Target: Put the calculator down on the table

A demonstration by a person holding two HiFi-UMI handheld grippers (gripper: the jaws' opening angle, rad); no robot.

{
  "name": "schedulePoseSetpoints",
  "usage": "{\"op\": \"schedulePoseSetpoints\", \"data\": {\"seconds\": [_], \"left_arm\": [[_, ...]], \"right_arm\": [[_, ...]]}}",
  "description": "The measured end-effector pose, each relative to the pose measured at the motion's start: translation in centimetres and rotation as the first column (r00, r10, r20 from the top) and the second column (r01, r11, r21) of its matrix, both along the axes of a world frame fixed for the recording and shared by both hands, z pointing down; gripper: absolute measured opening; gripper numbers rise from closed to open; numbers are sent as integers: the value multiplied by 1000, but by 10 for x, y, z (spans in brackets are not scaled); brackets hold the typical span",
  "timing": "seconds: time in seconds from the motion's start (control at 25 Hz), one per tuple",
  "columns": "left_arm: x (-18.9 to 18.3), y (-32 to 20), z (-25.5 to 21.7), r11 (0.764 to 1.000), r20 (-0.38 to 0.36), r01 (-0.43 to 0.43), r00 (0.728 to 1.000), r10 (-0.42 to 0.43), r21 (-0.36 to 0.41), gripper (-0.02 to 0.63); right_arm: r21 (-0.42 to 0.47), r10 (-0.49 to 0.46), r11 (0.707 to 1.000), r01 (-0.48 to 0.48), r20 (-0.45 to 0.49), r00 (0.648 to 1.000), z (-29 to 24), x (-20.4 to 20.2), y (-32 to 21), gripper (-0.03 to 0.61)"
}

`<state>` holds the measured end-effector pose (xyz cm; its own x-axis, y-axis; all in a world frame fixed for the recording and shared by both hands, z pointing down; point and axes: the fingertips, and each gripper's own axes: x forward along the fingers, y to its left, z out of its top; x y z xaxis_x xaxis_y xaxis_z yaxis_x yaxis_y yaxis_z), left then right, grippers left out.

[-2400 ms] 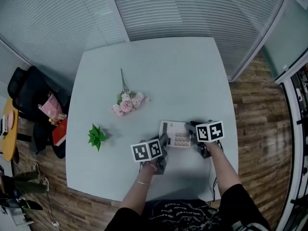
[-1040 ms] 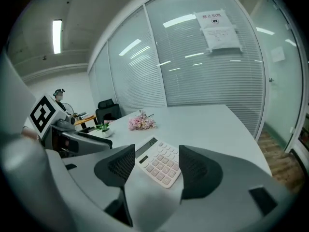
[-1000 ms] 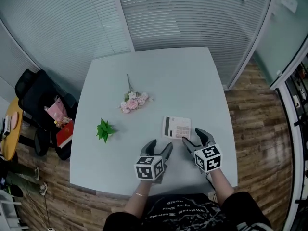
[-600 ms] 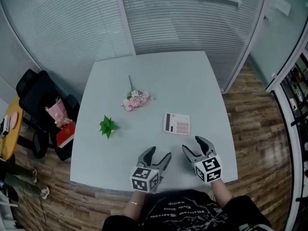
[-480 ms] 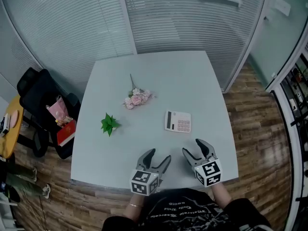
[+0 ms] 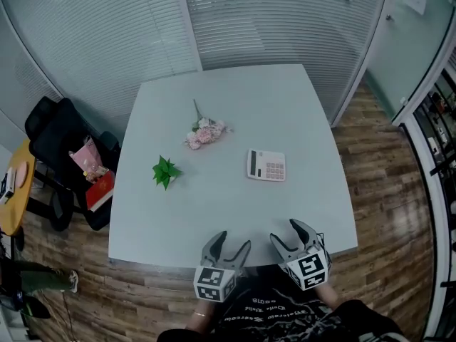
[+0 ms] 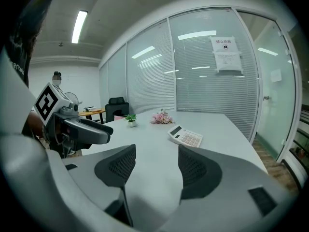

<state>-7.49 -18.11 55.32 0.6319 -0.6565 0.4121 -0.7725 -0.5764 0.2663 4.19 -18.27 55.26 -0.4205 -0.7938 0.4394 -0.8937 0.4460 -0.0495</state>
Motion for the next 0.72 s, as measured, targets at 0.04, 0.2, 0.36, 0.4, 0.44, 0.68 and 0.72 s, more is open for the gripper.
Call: {"op": "schedulePoseSetpoints", "data": {"seconds": [0.04, 0.2, 0.36, 0.4, 0.44, 0.68, 0.72], "left_arm": [[-1, 2, -1, 1000, 5, 0, 1000, 0, 4, 319], [-1, 7, -2, 1000, 5, -2, 1000, 2, 11, 319], [1, 8, -4, 1000, 12, -14, 1000, 14, 10, 319], [2, 8, -4, 1000, 12, -19, 1000, 19, 9, 319], [3, 8, -4, 1000, 12, -24, 1000, 24, 9, 318], [4, 8, -12, 998, 8, -29, 1000, 28, 53, 178], [3, 7, -13, 998, 5, -23, 1000, 22, 57, 150]], "right_arm": [[-6, 0, 1000, 0, -6, 1000, 2, -1, 4, 284], [-15, 4, 1000, -4, -9, 1000, 5, -3, 13, 282], [10, 8, 1000, -8, -1, 1000, -3, -4, 12, 279], [15, 8, 1000, -8, 1, 1000, -4, -4, 12, 276], [20, 10, 1000, -10, 2, 1000, -5, -3, 13, 268], [44, 4, 999, -3, -5, 1000, -9, -6, 17, 133], [43, -2, 999, 2, -8, 1000, -9, -7, 16, 107]]}}
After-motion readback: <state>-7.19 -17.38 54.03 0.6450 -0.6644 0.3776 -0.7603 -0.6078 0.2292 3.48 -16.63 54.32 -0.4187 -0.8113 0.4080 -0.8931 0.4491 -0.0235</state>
